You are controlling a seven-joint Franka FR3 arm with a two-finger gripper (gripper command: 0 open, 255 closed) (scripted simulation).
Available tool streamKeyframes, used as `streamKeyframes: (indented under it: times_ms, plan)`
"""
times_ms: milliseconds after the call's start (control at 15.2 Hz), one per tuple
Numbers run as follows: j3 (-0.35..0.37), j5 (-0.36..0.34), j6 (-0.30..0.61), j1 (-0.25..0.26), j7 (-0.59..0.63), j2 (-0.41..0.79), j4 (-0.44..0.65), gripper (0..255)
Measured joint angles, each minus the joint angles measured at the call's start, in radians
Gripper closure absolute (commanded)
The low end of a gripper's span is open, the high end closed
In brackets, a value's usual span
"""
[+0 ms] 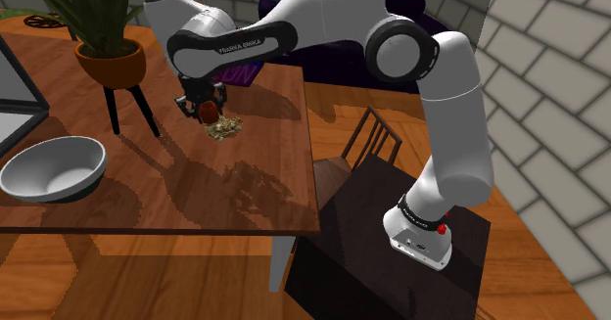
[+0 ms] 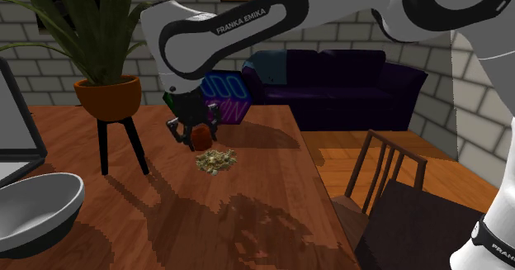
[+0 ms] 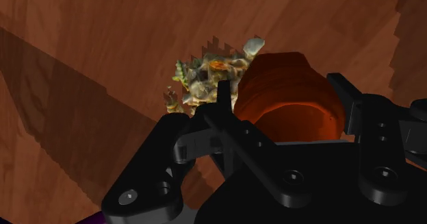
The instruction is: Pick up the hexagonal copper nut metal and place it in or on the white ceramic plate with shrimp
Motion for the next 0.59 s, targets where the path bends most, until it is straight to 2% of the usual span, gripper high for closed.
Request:
streamKeyframes:
  times_ms: [396,594]
  plan:
    - [-0.028,-0.003,-0.015,-0.074,-0.115,0.051,0.088,255]
    - [-0.033,-0.005,0.008,-0.087,-0.126,0.060,0.076,255]
